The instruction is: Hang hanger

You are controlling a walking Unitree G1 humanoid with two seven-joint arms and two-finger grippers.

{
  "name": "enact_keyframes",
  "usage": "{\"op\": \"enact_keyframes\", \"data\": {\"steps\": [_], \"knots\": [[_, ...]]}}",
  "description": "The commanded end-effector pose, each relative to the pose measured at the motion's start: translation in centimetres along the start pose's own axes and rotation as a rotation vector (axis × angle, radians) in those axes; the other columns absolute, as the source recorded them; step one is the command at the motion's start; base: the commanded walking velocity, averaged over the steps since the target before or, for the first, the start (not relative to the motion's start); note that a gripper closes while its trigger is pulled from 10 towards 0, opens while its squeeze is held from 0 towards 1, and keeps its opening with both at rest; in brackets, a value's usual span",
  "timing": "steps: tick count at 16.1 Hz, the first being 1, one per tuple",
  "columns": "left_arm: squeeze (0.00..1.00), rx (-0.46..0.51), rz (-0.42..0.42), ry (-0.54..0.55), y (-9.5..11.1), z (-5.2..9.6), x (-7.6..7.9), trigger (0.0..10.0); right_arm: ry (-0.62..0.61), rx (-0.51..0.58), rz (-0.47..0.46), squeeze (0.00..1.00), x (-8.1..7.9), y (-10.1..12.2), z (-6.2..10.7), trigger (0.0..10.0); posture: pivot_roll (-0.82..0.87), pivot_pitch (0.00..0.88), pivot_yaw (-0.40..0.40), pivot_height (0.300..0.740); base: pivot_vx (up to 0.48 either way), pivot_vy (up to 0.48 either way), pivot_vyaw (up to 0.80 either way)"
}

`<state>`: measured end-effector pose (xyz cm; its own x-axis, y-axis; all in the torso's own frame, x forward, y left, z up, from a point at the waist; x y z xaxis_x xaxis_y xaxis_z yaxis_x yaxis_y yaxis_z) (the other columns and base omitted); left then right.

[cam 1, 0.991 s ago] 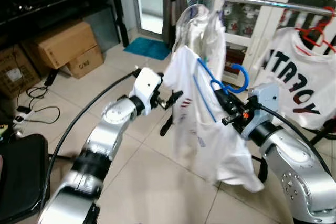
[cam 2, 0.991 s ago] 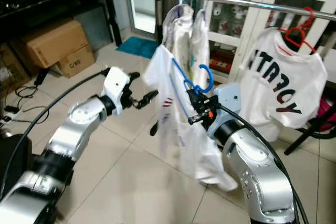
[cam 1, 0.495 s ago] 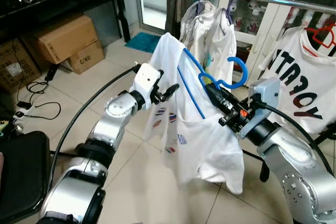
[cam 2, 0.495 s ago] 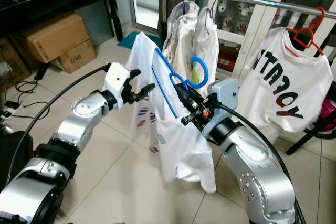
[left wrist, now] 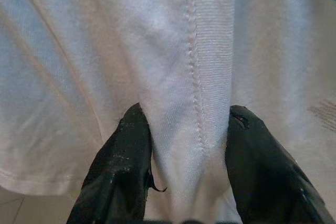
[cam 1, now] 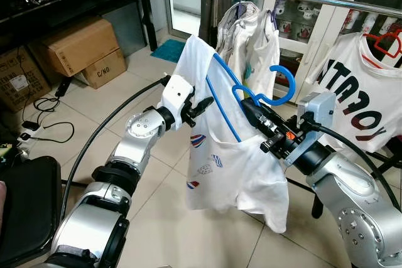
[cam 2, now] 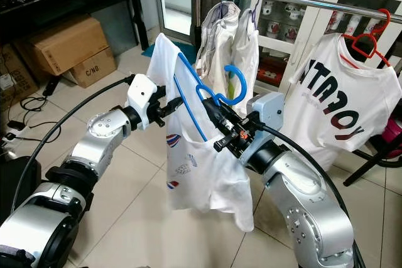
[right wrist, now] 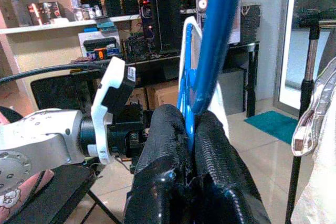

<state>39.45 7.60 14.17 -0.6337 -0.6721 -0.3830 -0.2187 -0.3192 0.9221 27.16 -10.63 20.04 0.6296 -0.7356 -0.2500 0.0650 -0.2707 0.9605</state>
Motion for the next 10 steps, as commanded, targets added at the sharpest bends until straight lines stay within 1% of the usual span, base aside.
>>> {"op": "enact_keyframes", "data": {"steps": [1, 10], "knots": [[0.00, 0.031, -0.018, -0.002, 1.0, -0.4, -0.5, 0.0, 0.036, 0.026, 0.004, 0.00, -0.8, 0.8, -0.1, 0.0, -0.20, 0.000, 0.053, 0.740, 0.000, 0.000, 0.00], [0.00, 0.030, -0.044, 0.000, 0.7, -0.1, -0.3, 0.0, -0.023, -0.019, 0.031, 0.00, 0.5, 0.0, -0.1, 0.0, -0.20, 0.000, 0.045, 0.740, 0.000, 0.000, 0.00]]}}
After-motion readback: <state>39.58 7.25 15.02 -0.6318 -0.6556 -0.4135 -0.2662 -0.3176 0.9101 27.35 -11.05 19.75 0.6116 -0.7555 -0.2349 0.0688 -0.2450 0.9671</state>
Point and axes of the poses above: a point about 5 cm out from each wrist's last joint towards the gripper, its own z axis pointing back from the gripper into the wrist, its own y axis along the axis of the wrist's last joint, x = y × z, the point moved 4 cm from there along -z, pointing out of the wrist towards the gripper, and after that the axes turned 9 degrees about -z, right-handed, at the moved point
